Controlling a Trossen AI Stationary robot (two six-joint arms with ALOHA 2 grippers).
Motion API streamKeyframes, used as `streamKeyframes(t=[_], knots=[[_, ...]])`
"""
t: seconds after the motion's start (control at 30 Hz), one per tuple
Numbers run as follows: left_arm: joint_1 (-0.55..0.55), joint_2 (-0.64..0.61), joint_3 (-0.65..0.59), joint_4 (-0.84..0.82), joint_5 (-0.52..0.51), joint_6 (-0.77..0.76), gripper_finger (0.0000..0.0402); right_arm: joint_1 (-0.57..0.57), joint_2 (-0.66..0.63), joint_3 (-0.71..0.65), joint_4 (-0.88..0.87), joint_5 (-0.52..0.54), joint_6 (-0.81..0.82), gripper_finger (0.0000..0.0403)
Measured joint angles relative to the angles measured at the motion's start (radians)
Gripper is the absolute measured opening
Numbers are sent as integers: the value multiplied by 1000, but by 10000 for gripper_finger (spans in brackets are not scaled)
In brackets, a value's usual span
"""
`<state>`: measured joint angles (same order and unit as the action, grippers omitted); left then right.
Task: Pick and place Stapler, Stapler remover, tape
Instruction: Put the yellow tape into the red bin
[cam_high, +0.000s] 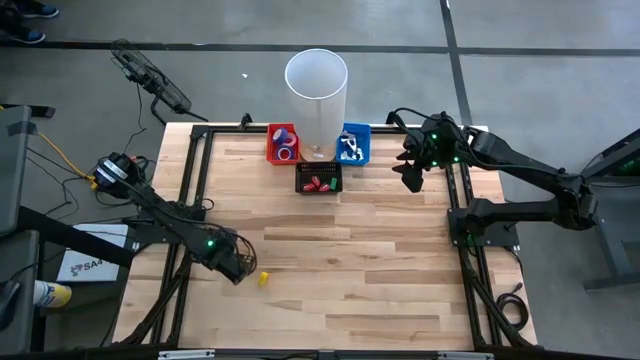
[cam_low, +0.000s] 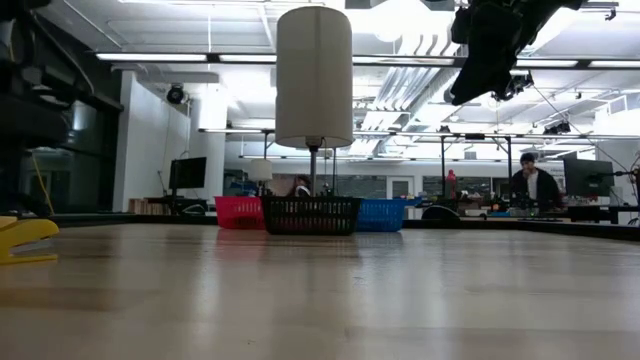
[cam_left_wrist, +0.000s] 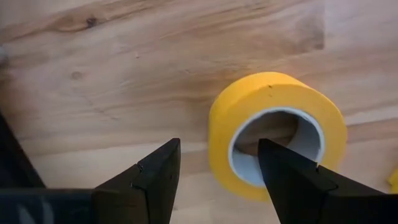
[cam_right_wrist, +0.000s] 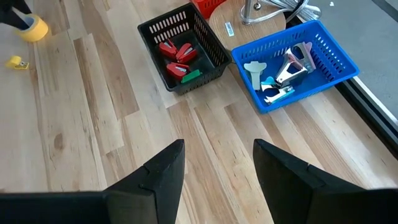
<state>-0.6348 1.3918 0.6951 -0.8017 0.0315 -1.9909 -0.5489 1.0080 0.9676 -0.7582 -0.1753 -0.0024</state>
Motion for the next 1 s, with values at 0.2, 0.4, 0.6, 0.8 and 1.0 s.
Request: streamKeyframes(t=[0.2, 0.4, 0.6, 0.8, 1.0], knots=[[0, 0, -33, 57, 8, -66, 205, 0, 0, 0, 0, 0, 1, 181], [0, 0, -36, 62, 7, -82, 158, 0, 0, 0, -1, 0, 2, 181], [0, 0, -36, 72, -15, -83, 87, 0, 0, 0, -1, 0, 2, 181], [0, -1, -35, 80, -64, -87, 35, 0, 0, 0, -1, 0, 2, 181], [1, -65, -36, 83, -253, -150, 35, 0, 0, 0, -1, 0, 2, 181]])
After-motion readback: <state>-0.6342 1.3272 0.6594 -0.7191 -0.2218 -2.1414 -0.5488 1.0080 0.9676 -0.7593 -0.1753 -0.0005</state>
